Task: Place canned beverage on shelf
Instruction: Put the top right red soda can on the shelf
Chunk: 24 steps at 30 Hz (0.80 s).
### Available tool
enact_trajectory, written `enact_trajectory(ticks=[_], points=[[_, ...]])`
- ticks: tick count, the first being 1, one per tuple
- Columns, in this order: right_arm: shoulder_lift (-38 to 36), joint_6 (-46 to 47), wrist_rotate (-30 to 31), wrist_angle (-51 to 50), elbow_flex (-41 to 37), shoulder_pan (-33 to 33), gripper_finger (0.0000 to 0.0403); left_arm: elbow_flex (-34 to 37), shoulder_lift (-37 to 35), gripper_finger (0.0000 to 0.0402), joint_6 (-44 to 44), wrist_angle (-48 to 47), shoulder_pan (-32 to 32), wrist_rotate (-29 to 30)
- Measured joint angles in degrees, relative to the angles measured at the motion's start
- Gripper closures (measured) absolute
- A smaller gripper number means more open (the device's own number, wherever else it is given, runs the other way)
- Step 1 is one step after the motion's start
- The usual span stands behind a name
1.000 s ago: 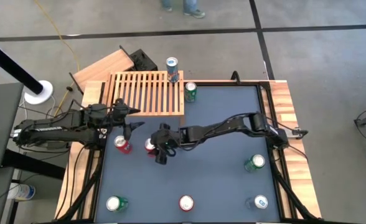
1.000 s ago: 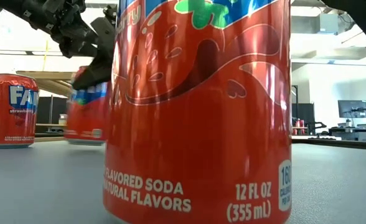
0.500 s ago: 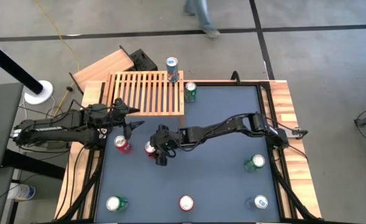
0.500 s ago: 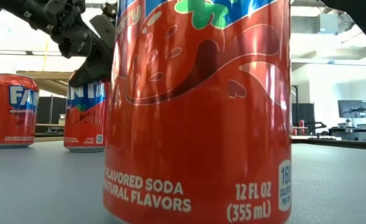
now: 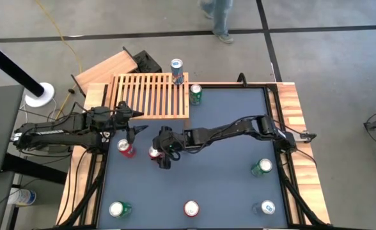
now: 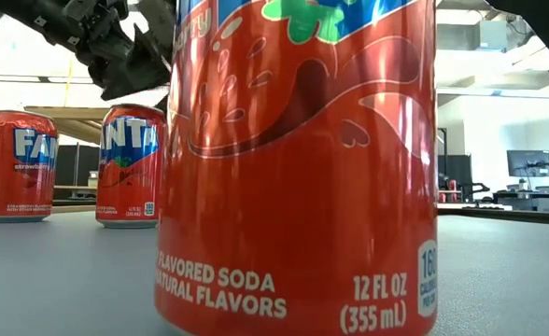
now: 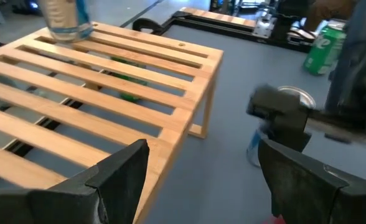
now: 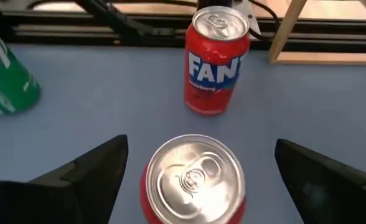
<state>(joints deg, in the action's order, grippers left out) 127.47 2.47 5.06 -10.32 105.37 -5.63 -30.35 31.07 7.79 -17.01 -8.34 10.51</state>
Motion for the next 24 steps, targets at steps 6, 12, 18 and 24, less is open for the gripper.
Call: enact_trajectory(ticks=[6,12,18,24], points=[[-0.94,-2.60,0.00,-11.30,6.39,0.04,0.0009,0.00,-0.01,0.0109,-0.54,0.09,0.02,-4.16],[-5.31,-5.67,1.10,-25.05,11.35,0.10,0.0015,-0.02,-0.02,0.0109,-0.66,-0.05,0.00,-11.02],[-13.72,-6.02,1.09,-39.60,14.39,1.38,0.0023,-0.04,0.37,0.0109,-0.57,-0.06,0.06,-21.63],[-21.33,-4.03,1.11,-55.30,14.31,2.67,0.0042,-0.09,5.40,0.0109,-1.86,0.77,0.96,-25.17]])
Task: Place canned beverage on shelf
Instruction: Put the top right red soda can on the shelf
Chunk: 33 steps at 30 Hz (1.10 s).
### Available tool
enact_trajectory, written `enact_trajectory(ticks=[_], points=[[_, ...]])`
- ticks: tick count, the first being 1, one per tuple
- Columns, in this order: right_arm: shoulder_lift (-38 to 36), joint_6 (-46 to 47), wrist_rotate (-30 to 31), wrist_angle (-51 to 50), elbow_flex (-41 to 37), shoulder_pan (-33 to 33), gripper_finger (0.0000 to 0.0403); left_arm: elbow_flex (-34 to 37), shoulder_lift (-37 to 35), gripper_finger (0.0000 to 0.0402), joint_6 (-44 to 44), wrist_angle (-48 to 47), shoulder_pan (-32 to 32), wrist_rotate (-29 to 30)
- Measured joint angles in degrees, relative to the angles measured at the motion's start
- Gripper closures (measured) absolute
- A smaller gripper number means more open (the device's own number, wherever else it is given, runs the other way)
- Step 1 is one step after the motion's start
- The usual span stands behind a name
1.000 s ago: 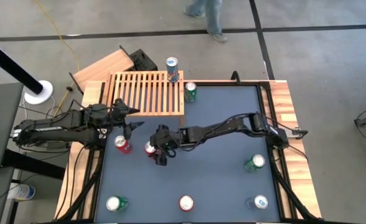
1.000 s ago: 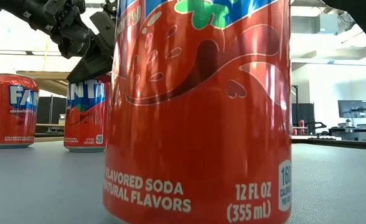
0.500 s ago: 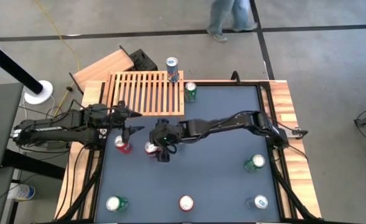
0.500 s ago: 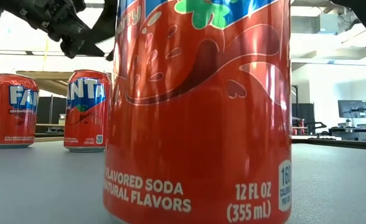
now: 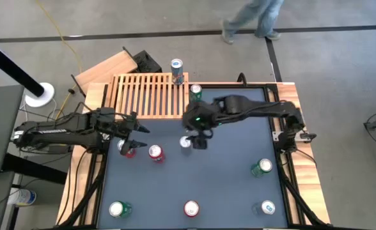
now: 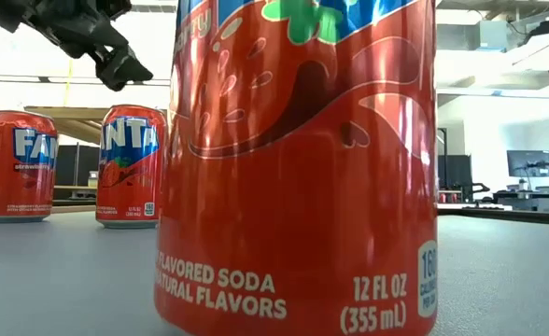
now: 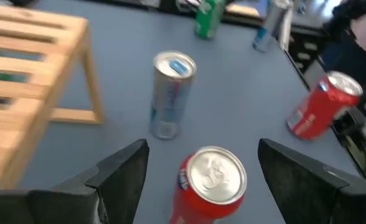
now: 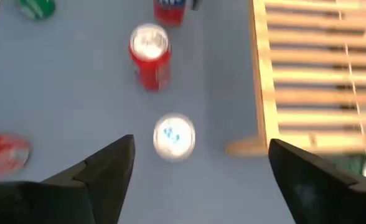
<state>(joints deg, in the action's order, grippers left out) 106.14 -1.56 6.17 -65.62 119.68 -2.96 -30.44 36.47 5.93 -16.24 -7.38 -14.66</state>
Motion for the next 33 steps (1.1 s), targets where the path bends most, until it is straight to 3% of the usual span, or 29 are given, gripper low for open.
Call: enact_trajectory(ticks=[4,8,12,15,17,21,25,33], points=[[-4.33,1.34,1.47,-7.14,-0.90,0.05,0.0080,0.00,5.51,0.0109,-1.99,2.31,2.44,-3.06],[-9.46,3.79,5.15,-9.75,-7.36,-0.44,0.0148,-1.93,10.23,0.0109,-2.20,0.57,5.32,-1.44],[-16.36,7.31,9.02,-6.62,-19.75,-0.90,0.0256,-6.33,14.31,0.0109,-2.27,-1.46,8.73,3.45],[-21.97,9.04,9.73,1.86,-30.95,-0.92,0.0350,-9.54,17.90,0.0109,-3.29,-3.19,10.80,6.08],[-25.63,9.12,9.70,8.41,-38.04,-0.96,0.0389,-11.10,20.40,0.0109,-3.74,-4.33,11.55,6.44],[-31.70,11.28,9.22,19.02,-48.83,-0.96,0.0381,-13.43,25.30,0.0109,-3.74,-5.46,11.55,3.03],[-35.23,12.24,9.18,26.42,-56.09,-0.96,0.0385,-15.78,28.95,0.0109,-3.94,-6.00,11.54,5.26],[-36.49,13.75,8.96,32.21,-61.59,-1.11,0.0401,-19.33,32.26,0.0109,-8.23,-6.00,11.52,7.87]])
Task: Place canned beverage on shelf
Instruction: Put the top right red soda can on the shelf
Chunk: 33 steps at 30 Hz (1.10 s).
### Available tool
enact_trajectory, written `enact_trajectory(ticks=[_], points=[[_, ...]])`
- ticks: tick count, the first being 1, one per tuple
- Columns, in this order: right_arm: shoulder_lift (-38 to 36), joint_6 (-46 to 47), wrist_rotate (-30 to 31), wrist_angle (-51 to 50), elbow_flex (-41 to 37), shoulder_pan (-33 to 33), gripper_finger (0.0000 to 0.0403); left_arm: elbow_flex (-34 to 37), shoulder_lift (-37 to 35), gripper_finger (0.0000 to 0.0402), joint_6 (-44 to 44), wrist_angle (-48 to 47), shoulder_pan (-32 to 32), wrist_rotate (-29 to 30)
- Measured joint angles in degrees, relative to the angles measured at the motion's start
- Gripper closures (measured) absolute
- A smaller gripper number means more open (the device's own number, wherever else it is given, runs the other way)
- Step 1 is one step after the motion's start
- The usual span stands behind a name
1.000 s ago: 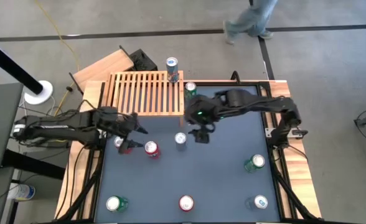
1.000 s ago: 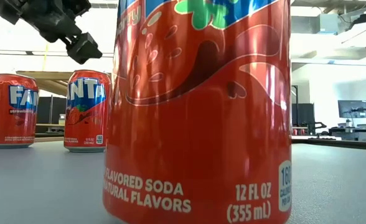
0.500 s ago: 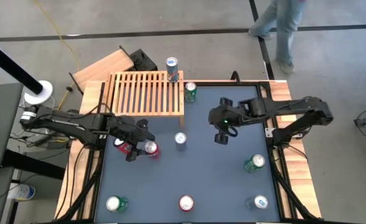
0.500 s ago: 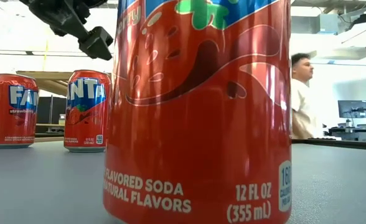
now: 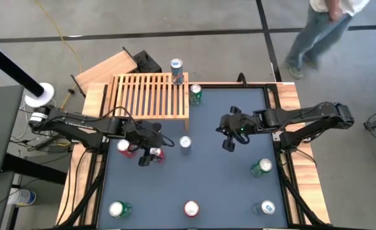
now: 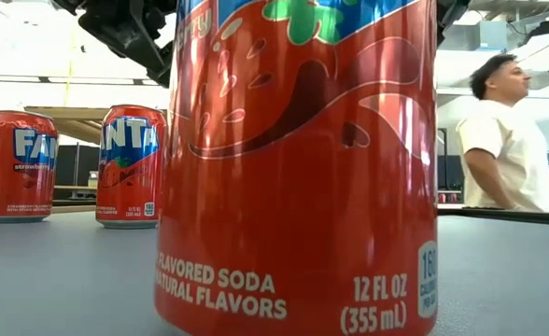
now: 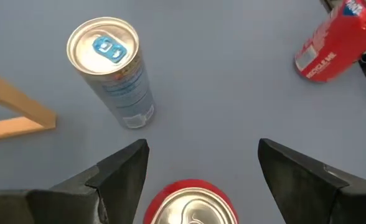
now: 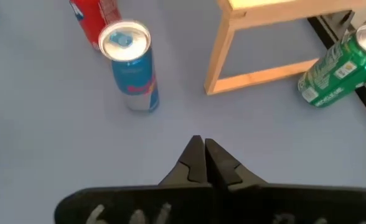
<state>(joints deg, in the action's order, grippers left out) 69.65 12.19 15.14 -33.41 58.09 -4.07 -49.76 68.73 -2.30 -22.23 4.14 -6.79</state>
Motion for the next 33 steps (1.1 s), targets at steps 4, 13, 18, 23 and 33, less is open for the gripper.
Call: enact_trajectory(ticks=[4,13,18,23,33], points=[[0.02,0.01,-0.02,0.06,-0.80,-0.03,0.0402,-0.26,1.12,0.0109,0.85,-0.53,-0.38,-1.40],[0.00,-0.03,-0.02,1.33,-0.90,-0.03,0.0403,-0.10,2.66,0.0109,-0.44,-1.03,-1.03,4.21],[0.00,-0.03,-0.04,1.32,-0.90,-0.03,0.0403,-0.17,2.97,0.0109,2.25,-0.22,-1.07,5.46],[0.00,-0.11,-0.07,1.31,-0.90,-0.03,0.0403,-0.17,2.94,0.0098,7.25,-0.16,-1.44,1.74],[0.02,-0.16,-0.13,1.31,-0.90,-0.03,0.0403,-0.17,2.92,0.0051,7.36,-0.46,-1.62,1.12]])
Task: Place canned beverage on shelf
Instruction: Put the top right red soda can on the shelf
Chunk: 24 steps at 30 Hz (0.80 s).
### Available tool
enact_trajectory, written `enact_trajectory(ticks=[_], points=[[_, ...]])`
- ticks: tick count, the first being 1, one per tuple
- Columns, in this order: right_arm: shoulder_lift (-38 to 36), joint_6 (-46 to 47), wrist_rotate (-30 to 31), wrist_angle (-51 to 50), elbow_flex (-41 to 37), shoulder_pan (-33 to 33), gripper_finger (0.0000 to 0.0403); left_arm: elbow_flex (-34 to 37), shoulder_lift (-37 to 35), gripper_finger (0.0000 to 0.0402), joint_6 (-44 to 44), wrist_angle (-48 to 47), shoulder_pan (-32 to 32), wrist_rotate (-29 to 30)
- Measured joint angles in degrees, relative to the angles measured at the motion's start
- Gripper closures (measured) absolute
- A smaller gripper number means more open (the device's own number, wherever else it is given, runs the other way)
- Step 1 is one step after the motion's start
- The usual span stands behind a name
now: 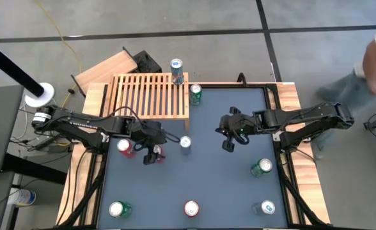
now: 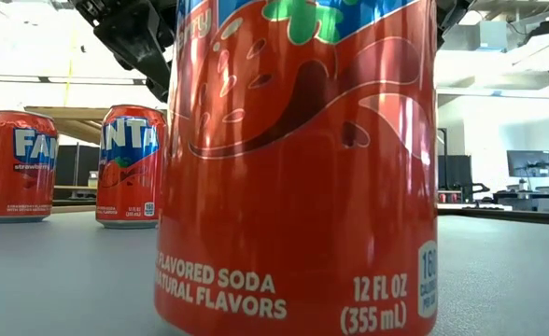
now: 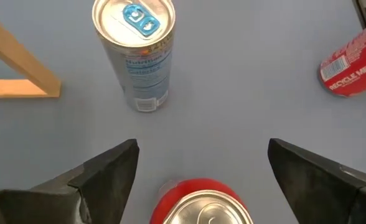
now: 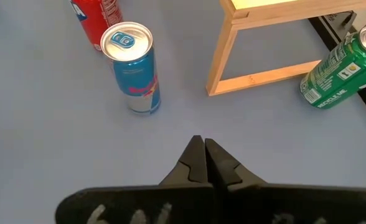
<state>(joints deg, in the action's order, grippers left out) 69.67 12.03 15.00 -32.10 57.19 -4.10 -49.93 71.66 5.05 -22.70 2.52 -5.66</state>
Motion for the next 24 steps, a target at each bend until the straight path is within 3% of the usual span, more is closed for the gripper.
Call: enact_trajectory(ticks=[15,24], points=[[0.00,0.00,-0.02,0.02,0.00,0.02,0.0403,0.01,0.00,0.0049,1.75,-8.39,0.90,0.36],[0.02,0.04,-0.02,0.38,0.02,0.04,0.0403,0.72,4.46,0.0049,1.61,-9.26,2.38,1.22]])
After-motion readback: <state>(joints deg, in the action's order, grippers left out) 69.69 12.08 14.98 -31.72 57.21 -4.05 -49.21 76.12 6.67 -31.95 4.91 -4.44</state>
